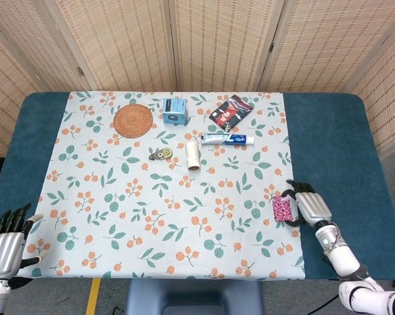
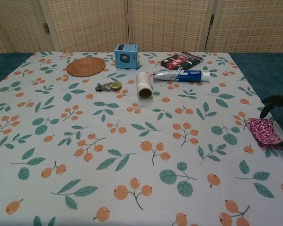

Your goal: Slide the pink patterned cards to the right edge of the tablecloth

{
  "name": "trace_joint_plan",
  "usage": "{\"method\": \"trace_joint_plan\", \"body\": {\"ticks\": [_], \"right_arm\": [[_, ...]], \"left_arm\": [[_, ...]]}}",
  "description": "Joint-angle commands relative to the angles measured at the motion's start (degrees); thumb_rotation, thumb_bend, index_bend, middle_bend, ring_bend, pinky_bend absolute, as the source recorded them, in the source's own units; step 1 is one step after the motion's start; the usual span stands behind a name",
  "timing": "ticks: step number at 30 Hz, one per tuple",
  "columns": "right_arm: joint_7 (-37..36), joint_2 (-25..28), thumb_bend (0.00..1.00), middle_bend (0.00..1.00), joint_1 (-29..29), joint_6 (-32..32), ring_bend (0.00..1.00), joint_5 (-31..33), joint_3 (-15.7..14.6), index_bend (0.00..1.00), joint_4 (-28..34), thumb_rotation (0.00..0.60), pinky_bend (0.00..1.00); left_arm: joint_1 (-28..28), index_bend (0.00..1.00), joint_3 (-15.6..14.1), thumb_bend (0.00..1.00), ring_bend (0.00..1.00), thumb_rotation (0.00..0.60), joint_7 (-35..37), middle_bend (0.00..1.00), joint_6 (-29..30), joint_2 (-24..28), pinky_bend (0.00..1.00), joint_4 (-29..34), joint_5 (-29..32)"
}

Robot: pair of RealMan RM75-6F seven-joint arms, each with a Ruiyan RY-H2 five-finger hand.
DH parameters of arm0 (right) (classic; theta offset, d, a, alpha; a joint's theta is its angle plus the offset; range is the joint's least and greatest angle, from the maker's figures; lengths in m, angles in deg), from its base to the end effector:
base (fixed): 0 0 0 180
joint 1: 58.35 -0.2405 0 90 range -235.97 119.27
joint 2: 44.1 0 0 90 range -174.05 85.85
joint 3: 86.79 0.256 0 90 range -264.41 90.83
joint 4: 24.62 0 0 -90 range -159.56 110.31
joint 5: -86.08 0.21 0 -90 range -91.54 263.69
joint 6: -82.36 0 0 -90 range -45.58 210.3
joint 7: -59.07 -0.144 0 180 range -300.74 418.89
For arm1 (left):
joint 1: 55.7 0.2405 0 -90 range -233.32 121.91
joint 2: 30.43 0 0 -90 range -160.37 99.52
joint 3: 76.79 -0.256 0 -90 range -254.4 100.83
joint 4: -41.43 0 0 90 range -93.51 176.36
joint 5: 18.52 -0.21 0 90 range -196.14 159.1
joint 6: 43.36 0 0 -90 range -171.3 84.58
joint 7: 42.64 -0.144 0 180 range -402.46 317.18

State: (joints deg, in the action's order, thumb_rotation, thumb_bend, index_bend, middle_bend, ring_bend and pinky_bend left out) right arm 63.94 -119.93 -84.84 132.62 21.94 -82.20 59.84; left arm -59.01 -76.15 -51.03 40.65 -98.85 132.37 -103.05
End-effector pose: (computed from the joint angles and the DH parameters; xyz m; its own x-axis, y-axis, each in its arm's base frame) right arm -0.2972 -0.2856 0.0437 0.3151 -0.4527 0.8341 -0.9396 -0.0249 0.3414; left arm -0.3206 0.1639 0.1304 0.4793 0.0781 0.8742 0.8753 0.0301 -0.4826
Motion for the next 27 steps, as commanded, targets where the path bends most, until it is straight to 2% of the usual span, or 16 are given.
{"method": "trace_joint_plan", "body": {"ticks": [1,22,27], "right_arm": [[0.02,-0.15,0.21,0.08,-0.07,-0.24,0.00,0.41,0.01,0.27,-0.19,0.590,0.00],[0.39,-0.82,0.21,0.08,-0.48,-0.90,0.00,0.78,-0.35,0.22,-0.61,0.590,0.00],[-0.17,0.30,0.21,0.08,0.19,1.29,0.00,-0.96,-0.21,0.22,0.99,0.590,0.00]], "left_arm": [[-0.04,0.26,-0.02,0.17,0.09,0.600,0.01,0.06,-0.08,-0.03,0.00,-0.06,-0.01],[0.07,0.26,-0.04,0.17,0.09,0.600,1.11,0.06,0.03,0.11,0.00,-0.39,0.01],[0.09,0.26,0.05,0.17,0.09,0.600,1.25,0.06,0.08,0.20,0.00,-0.48,0.13]]}}
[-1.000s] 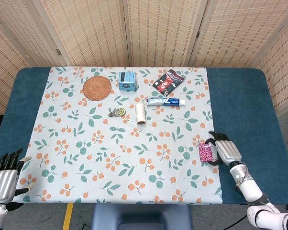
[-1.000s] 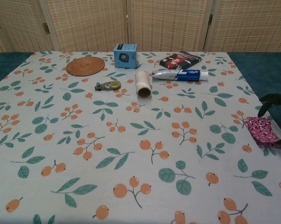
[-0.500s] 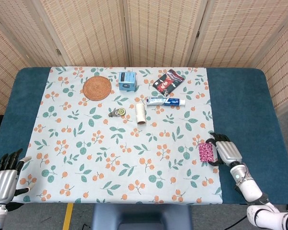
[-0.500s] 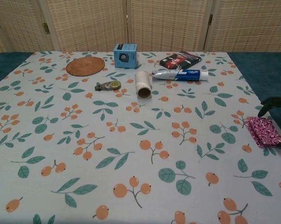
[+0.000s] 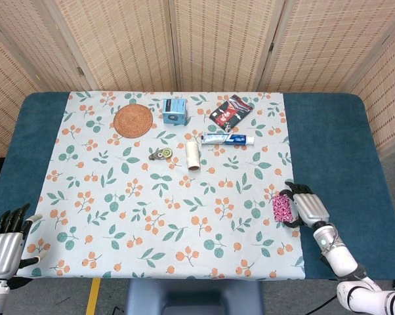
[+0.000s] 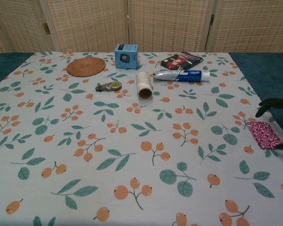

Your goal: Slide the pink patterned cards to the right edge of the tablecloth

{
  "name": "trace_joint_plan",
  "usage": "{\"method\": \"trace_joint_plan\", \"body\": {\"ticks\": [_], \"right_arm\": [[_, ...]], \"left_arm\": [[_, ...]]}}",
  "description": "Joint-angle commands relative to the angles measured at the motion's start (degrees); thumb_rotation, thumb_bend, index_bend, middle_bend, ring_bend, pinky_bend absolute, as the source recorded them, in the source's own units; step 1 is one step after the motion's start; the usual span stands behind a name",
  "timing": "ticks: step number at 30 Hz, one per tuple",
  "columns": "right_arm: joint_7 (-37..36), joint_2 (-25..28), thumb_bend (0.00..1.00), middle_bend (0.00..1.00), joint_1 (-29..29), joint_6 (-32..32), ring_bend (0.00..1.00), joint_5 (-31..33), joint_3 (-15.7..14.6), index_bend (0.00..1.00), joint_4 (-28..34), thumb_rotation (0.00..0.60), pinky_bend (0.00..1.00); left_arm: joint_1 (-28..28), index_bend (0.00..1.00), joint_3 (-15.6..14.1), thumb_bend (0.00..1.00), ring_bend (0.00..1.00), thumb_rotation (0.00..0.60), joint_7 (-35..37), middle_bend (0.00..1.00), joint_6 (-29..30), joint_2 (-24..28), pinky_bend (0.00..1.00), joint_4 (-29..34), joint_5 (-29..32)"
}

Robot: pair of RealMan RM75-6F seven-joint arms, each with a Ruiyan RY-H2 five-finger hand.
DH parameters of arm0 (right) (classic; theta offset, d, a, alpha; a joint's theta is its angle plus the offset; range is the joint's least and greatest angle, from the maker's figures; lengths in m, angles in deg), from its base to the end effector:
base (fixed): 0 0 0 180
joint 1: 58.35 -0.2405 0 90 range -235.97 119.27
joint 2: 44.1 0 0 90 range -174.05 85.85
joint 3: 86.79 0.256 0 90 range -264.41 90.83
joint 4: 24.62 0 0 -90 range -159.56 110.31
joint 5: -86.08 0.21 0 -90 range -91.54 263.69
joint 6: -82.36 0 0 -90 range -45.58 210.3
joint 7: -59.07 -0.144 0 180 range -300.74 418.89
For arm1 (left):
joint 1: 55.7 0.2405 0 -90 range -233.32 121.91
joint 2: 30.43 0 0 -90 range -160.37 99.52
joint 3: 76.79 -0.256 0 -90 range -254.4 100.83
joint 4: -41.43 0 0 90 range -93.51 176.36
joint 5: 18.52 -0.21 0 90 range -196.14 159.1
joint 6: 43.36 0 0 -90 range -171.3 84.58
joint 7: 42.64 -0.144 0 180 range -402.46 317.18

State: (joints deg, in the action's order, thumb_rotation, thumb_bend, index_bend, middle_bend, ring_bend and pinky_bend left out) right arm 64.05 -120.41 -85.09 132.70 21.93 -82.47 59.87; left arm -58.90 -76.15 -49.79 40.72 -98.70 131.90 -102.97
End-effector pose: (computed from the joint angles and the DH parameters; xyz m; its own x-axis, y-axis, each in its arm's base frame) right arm -0.2950 -0.2850 0.0400 0.3138 -0.4571 0.8322 -0.9409 -0.0316 0.3373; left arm -0.3230 0.1634 0.1322 0.4696 0.0768 0.8796 0.8803 0.0354 -0.4731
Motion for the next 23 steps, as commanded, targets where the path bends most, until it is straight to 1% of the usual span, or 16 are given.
{"method": "trace_joint_plan", "body": {"ticks": [1,5,7,11,14,19,23], "right_arm": [[-0.40,1.29,0.21,0.08,0.75,2.06,0.00,-1.48,0.10,0.22,1.58,0.590,0.00],[-0.86,4.44,0.21,0.08,3.33,8.40,0.00,-4.72,0.18,0.22,5.33,0.590,0.00],[-0.53,6.36,0.21,0.08,5.75,14.08,0.00,-7.24,0.04,0.22,7.48,0.590,0.00],[-0.63,8.44,0.21,0.12,10.30,23.83,0.02,-12.03,-0.67,0.22,9.72,0.598,0.00],[-1.20,9.47,0.21,0.12,13.74,30.05,0.02,-14.79,-1.40,0.22,10.84,0.600,0.00],[-3.15,10.09,0.21,0.12,18.65,37.23,0.03,-17.37,-2.49,0.22,11.83,0.600,0.00],[-4.13,10.10,0.21,0.12,20.68,39.32,0.02,-18.17,-2.89,0.22,11.63,0.600,0.00]], "left_arm": [[-0.03,0.26,0.13,0.17,0.09,0.600,0.05,0.06,0.02,0.09,0.00,0.00,0.11],[-0.08,0.26,0.41,0.17,0.09,0.600,0.17,0.06,0.03,0.36,0.00,0.14,0.45],[-0.16,0.26,0.61,0.17,0.09,0.600,0.14,0.06,0.01,0.55,0.00,0.33,0.64],[-0.37,0.26,0.83,0.17,0.09,0.600,-0.27,0.06,-0.03,0.74,0.00,0.86,0.67],[-0.56,0.26,1.15,0.17,0.09,0.600,-0.78,0.06,0.23,0.69,0.00,1.39,0.59],[-0.68,0.26,1.54,0.17,0.09,0.600,-2.34,0.06,1.33,0.76,0.00,2.96,-0.11],[-0.65,0.26,1.96,0.17,0.09,0.600,-2.46,0.06,2.57,0.59,0.00,3.86,-0.85]]}}
